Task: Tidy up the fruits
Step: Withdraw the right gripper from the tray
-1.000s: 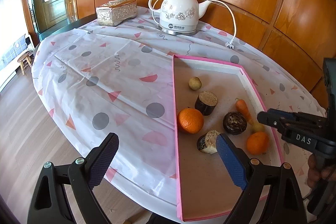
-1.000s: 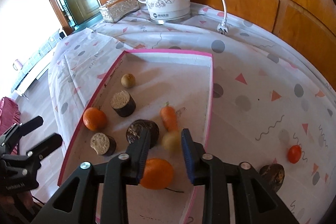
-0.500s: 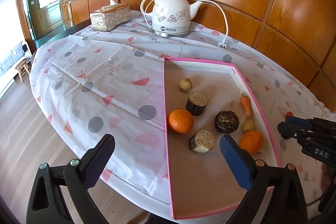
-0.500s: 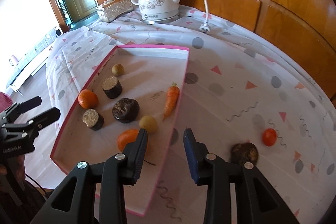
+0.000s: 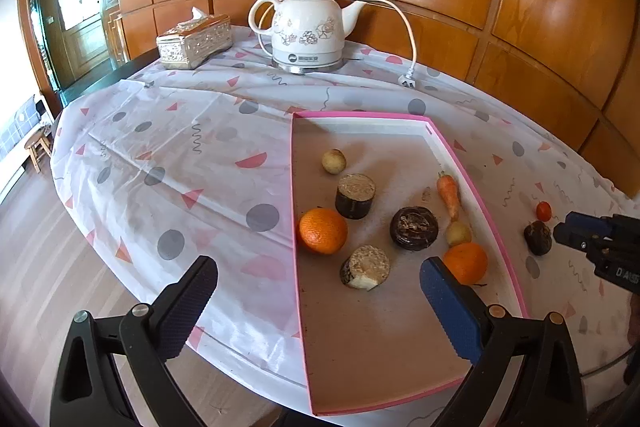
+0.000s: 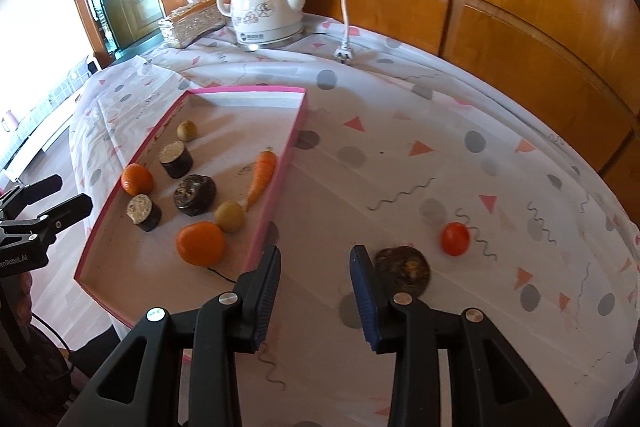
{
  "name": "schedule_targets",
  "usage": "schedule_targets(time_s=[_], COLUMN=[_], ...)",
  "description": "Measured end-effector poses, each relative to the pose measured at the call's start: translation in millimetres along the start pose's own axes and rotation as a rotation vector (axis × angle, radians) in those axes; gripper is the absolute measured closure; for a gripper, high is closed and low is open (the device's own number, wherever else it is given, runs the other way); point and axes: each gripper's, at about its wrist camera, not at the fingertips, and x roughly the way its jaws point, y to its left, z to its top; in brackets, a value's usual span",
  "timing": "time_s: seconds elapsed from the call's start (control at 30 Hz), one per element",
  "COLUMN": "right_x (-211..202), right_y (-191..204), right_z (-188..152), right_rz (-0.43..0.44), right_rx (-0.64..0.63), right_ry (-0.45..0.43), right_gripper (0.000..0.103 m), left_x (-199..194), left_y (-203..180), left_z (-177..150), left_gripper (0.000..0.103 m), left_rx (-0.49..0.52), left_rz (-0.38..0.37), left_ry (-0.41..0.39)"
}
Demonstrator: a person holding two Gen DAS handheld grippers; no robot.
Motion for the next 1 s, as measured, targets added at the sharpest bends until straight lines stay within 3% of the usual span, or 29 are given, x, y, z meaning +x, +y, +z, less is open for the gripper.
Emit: schedule_targets(time_s=[0.67, 1.0], right_x=[-21.2, -32.8], right_y=[-104.5, -147.4], right_z=[-37.1, -53.4], right_rz=[-0.165, -0.238], right_rx=[0.192, 0.303], right_ry=[0.031, 0.044], right_gripper=[0.066, 0.066], left_x=[4.0, 0.4], left_y=[-16.9, -39.7], left_z=[-0.5, 2.8], left_gripper=[0.001, 0.001], left_rx=[0.048, 0.127], left_rz=[-0.015, -0.041], left_ry=[0.017, -0.004])
